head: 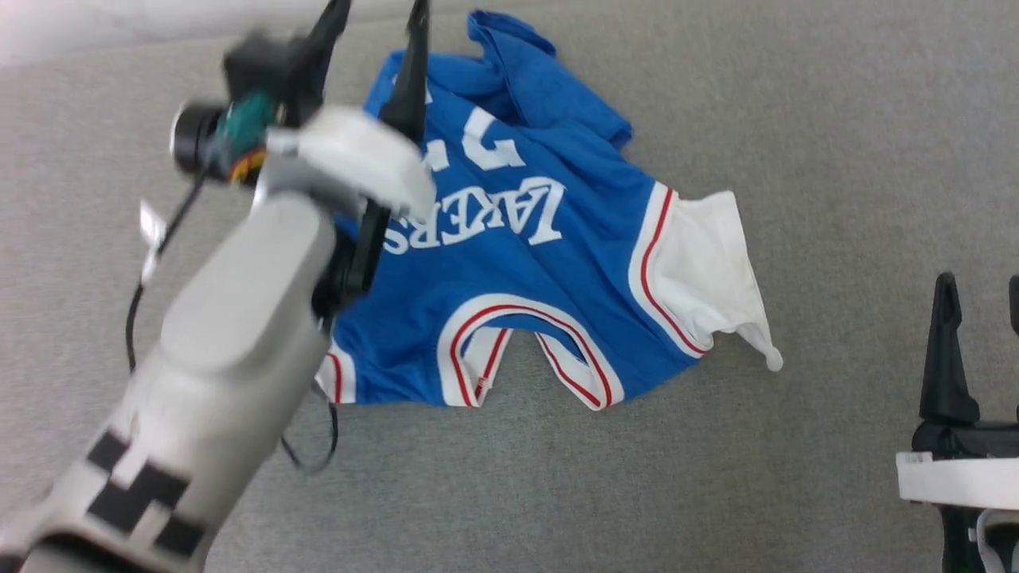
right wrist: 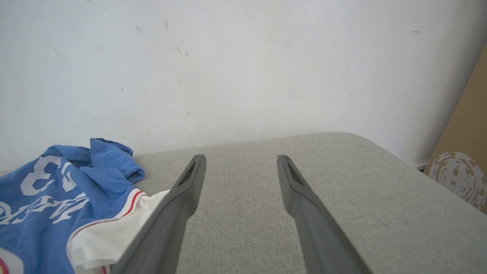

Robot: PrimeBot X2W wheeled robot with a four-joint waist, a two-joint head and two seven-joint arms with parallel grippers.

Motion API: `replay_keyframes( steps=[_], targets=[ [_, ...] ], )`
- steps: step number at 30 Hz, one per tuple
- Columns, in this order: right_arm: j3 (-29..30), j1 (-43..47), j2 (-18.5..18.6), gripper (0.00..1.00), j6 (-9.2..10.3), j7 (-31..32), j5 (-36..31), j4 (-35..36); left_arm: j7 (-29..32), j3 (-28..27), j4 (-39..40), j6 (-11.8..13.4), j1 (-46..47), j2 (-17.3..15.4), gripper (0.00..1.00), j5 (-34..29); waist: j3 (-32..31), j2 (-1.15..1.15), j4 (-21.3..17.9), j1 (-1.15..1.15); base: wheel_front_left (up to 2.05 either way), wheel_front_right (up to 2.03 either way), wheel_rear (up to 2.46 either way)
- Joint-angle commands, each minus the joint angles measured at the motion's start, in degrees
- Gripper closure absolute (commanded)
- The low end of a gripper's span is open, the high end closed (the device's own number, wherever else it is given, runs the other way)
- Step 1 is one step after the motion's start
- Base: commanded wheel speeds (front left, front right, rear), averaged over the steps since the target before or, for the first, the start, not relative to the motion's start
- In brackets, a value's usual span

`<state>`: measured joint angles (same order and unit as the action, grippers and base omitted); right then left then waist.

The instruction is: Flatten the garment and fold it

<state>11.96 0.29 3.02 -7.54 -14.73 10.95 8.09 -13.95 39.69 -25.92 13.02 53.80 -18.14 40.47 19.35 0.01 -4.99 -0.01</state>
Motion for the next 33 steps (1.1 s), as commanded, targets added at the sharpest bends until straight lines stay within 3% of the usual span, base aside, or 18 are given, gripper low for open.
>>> replay_keyframes(
  steps=[1, 3, 9, 13, 15, 18, 23, 28, 33],
  targets=[
    [0.2, 0.8, -0.1, 0.00, 0.05, -0.3, -0.2, -0.2, -0.6, -0.5, 3.8, 1.8, -4.0, -1.9, 0.00, -0.8, -3.5, -0.01, 2.6, 0.01, 0.00, 0.00, 0.00],
    [0.3, 1.1, -0.1, 0.00, 0.05, -0.3, -0.2, -0.2, -0.7, -1.3, 6.7, 3.2, -6.6, -2.7, 0.00, -1.0, -4.0, -0.01, 2.9, 0.01, 0.00, 0.00, 0.00],
    [0.5, 2.7, -0.1, 0.00, 0.05, -0.3, 0.2, -0.2, -1.0, -6.8, 25.8, 12.2, -23.4, -7.7, 0.00, -8.7, -5.8, -0.01, 4.2, 0.01, 0.00, 0.00, 0.00],
    [0.2, 3.5, -0.1, 0.00, 0.05, -0.3, 0.5, -0.4, -1.0, -12.1, 35.2, 16.3, -36.9, -7.2, 0.00, -12.1, -6.7, -0.01, 4.7, 0.01, 0.00, 0.00, 0.00],
    [0.0, 3.8, -0.1, 0.00, 0.05, -0.3, 0.7, -0.4, -1.0, -14.1, 38.1, 17.1, -43.3, -6.1, 0.00, -13.2, -7.1, -0.01, 5.0, 0.01, 0.00, 0.00, 0.00],
    [0.1, 4.4, -0.1, 0.00, 0.05, -0.3, 0.8, -0.3, -1.0, -16.8, 40.1, 16.9, -50.6, -3.8, 0.00, -13.7, -7.4, -0.01, 5.6, 0.01, 0.00, 0.00, 0.00],
    [-0.1, 4.8, -0.1, 0.00, 0.05, -0.3, 0.6, 0.0, -1.0, -19.8, 39.1, 14.1, -55.4, -2.0, 0.00, -14.6, -7.3, -0.01, 6.8, 0.01, 0.00, 0.00, 0.00],
    [-0.8, 4.3, -0.1, 0.00, 0.05, -0.3, 0.3, 0.0, 1.3, -19.4, 34.4, 10.4, -51.7, -4.7, 0.00, -14.8, -6.6, -0.01, 7.1, 0.01, 0.00, 0.00, 0.00],
    [-1.3, 4.0, -0.1, 0.00, 0.05, -0.3, 0.2, -0.2, 4.9, -18.9, 32.7, 8.4, -46.8, -6.9, 0.00, -15.1, -5.9, -0.01, 6.1, 0.01, 0.00, 0.00, 0.00]
  ],
)
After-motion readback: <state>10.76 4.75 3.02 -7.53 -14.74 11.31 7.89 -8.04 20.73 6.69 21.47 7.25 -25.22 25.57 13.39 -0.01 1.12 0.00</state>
